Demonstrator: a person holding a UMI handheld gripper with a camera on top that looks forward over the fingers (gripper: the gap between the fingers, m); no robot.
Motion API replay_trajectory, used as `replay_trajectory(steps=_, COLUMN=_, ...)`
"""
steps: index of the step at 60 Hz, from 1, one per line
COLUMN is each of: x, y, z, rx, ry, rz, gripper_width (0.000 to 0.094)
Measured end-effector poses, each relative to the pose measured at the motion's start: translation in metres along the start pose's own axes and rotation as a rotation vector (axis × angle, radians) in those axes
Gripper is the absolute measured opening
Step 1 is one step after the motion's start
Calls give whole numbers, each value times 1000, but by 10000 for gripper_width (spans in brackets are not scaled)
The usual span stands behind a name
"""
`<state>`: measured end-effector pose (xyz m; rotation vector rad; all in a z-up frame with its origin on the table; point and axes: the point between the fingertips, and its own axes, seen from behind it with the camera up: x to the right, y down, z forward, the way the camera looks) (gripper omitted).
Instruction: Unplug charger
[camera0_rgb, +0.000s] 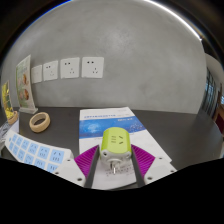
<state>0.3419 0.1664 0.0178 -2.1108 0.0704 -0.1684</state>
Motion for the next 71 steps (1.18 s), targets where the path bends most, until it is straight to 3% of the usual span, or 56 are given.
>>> replay_trajectory(steps=2, x=1, y=5, z=-8, rx=-14, ry=14, rz=5, gripper_width=811)
replay_trajectory(steps=5, x=2, y=10, z=-28, rx=-28, ry=40, rz=18, gripper_width=877)
replay_trajectory(steps=6, x=0, y=10, z=-36, rx=-21, ry=42, rz=24, gripper_width=825)
replay_trajectory(steps=25, x=-53, y=54, z=-229, rx=70, ry=3, rz=-5, gripper_width=849)
replay_trajectory(steps=39, x=-70, y=105, z=-315, rx=71, ry=-76, rz=1, gripper_width=847)
replay_trajectory(steps=50, x=-30, y=121, z=-345, rx=108, ry=-99, rz=3, gripper_width=846)
replay_trajectory(steps=60, x=25, y=149, z=-342, rx=69, ry=-46, rz=-118, gripper_width=844)
replay_trajectory(steps=71, x=39, y=162, z=-317, rx=18, ry=-83, rz=-116, gripper_width=844)
